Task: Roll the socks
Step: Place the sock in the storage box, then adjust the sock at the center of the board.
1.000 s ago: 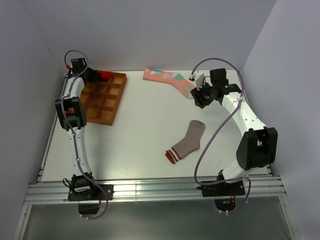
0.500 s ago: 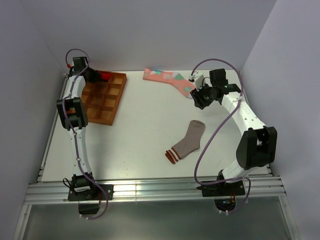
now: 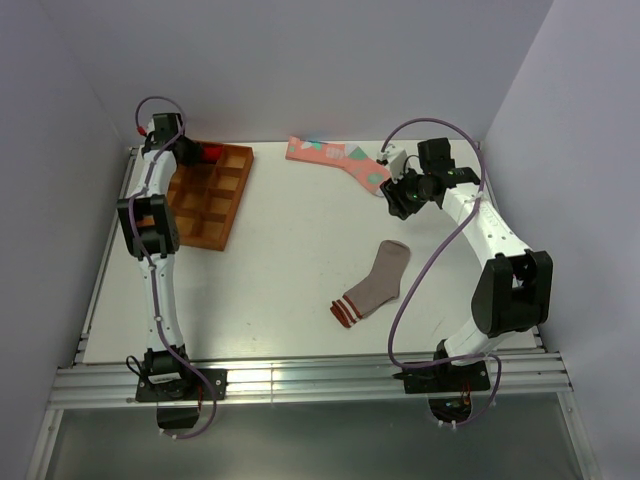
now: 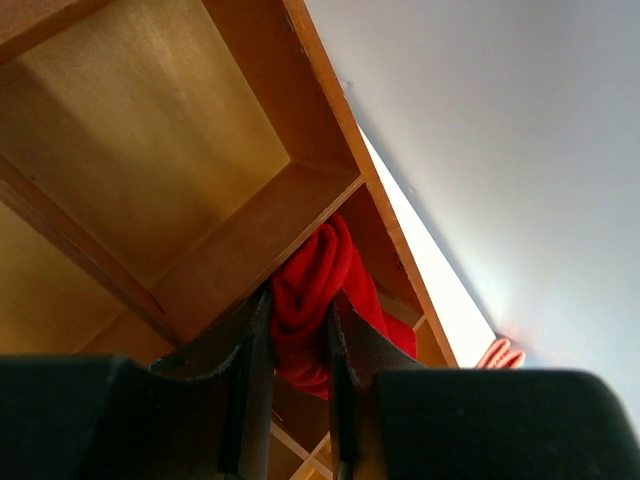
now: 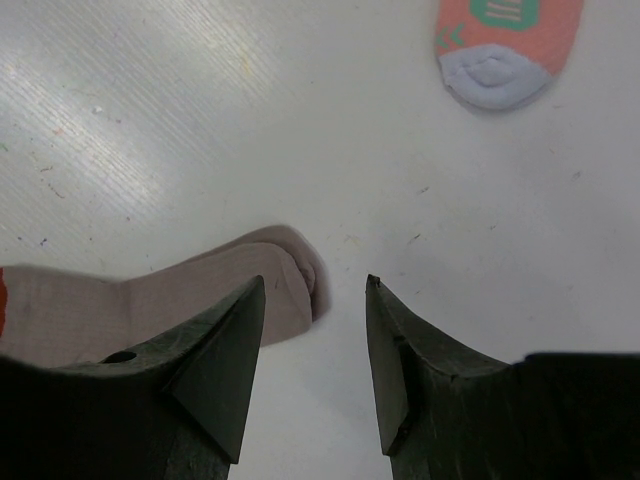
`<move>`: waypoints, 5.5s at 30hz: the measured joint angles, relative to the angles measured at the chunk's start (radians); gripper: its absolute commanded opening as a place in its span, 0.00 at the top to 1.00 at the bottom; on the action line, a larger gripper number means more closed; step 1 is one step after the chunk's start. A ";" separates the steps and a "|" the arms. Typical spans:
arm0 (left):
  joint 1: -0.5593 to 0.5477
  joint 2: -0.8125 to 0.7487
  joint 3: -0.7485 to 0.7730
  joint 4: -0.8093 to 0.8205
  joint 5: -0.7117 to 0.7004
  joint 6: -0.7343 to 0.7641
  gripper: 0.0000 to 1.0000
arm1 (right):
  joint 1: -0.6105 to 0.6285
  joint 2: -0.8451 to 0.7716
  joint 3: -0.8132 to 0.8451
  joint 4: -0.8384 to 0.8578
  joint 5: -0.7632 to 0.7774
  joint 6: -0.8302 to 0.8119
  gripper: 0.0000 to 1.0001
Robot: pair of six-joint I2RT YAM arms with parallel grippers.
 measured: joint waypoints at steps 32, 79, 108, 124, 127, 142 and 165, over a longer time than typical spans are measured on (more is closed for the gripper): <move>-0.053 0.019 0.081 -0.121 -0.250 0.029 0.97 | 0.000 0.024 0.000 -0.051 0.000 -0.043 0.49; -0.014 -0.151 -0.207 0.014 -0.059 -0.049 0.52 | 0.000 0.070 0.053 -0.090 -0.022 -0.051 0.50; -0.045 -0.154 -0.201 0.052 -0.010 -0.032 0.66 | 0.000 0.071 0.053 -0.096 -0.023 -0.048 0.52; -0.042 -0.180 -0.322 0.204 0.016 -0.046 0.62 | -0.001 0.068 0.045 -0.094 -0.022 -0.047 0.52; -0.045 -0.242 -0.379 0.256 0.023 -0.039 0.59 | -0.001 0.055 0.043 -0.088 -0.022 -0.043 0.52; -0.214 -1.067 -0.935 0.361 0.033 -0.003 0.57 | 0.204 -0.336 -0.255 -0.134 0.048 0.039 0.50; -0.280 -1.647 -1.331 0.333 0.117 -0.019 0.54 | 0.781 -0.118 -0.417 -0.043 0.167 0.336 0.49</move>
